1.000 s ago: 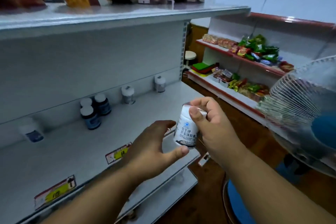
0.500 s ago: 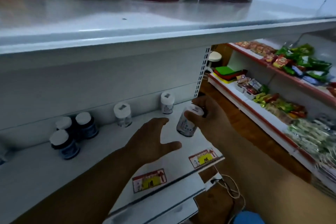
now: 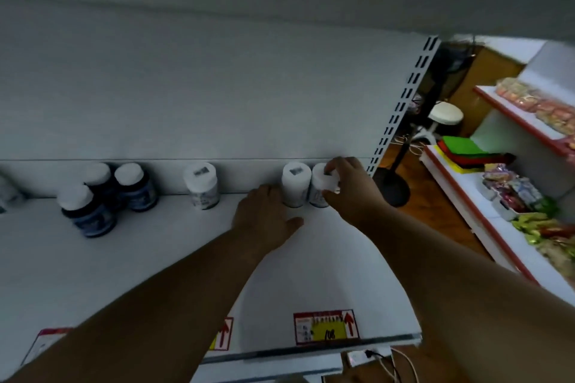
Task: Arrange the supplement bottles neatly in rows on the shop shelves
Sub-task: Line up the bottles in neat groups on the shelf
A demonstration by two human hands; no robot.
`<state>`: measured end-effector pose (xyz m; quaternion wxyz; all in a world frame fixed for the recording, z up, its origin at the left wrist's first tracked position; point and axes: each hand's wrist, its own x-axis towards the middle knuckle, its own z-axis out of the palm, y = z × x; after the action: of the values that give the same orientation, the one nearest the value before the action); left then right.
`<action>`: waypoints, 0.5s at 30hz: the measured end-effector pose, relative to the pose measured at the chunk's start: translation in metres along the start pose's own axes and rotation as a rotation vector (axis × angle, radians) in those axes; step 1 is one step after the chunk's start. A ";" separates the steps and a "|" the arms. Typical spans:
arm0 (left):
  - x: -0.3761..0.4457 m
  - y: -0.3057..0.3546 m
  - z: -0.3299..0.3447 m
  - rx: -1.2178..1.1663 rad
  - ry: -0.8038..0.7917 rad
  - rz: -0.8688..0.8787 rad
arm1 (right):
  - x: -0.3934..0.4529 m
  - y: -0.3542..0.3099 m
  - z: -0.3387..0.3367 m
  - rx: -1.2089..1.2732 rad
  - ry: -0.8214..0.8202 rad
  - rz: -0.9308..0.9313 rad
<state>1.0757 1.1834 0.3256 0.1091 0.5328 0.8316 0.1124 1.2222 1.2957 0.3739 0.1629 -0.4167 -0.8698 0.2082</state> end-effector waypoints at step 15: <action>-0.010 0.006 -0.004 -0.007 0.019 -0.056 | -0.009 0.003 0.000 -0.015 0.016 -0.016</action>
<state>1.0835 1.1767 0.3313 0.1063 0.5077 0.8469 0.1171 1.2295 1.2898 0.3716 0.1682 -0.4124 -0.8734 0.1970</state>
